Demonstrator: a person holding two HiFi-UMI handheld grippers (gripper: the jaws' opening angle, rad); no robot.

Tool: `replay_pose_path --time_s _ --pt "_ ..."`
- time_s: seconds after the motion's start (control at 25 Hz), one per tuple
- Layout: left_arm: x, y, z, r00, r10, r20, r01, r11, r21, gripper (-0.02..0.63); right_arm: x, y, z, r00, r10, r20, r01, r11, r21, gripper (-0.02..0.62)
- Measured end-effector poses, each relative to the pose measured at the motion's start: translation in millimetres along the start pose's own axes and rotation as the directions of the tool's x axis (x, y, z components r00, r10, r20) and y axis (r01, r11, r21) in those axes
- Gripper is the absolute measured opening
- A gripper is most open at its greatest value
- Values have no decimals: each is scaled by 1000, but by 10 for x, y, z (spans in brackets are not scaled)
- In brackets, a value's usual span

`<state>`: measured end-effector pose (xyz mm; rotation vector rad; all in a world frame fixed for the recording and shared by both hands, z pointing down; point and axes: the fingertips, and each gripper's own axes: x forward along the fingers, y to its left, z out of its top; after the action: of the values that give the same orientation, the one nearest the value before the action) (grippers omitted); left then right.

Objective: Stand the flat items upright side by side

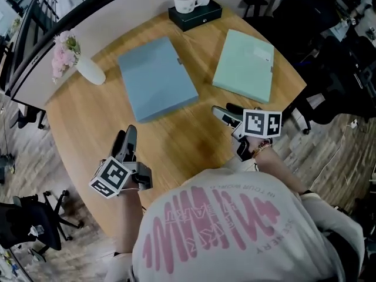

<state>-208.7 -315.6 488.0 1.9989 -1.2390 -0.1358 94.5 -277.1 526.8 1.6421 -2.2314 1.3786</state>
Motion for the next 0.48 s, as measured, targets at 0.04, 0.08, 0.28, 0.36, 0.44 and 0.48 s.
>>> replay_pose_path --time_s 0.04,0.08,0.28,0.36,0.44,0.48 --pt "99 17 9 1000 3 -7 -3 1000 -16 249 64 -5 17 1000 3 -15 -3 1000 5 302" --pt "189 23 4 1000 6 -20 -7 1000 -30 264 124 -13 17 999 5 -35 -5 1000 12 310" --pt "505 145 -19 997 45 -64 -50 995 -82 335 474 -31 16 991 33 -130 -29 999 33 337" --pt "595 218 -29 995 62 -82 -70 993 -95 355 620 25 51 985 62 -161 -57 998 31 340" --pt "696 270 -25 991 73 -109 -84 992 -97 375 768 88 155 980 84 -182 -83 996 16 348" --pt "749 284 -22 989 76 -127 -88 991 -96 390 845 115 219 977 94 -191 -94 996 7 350"
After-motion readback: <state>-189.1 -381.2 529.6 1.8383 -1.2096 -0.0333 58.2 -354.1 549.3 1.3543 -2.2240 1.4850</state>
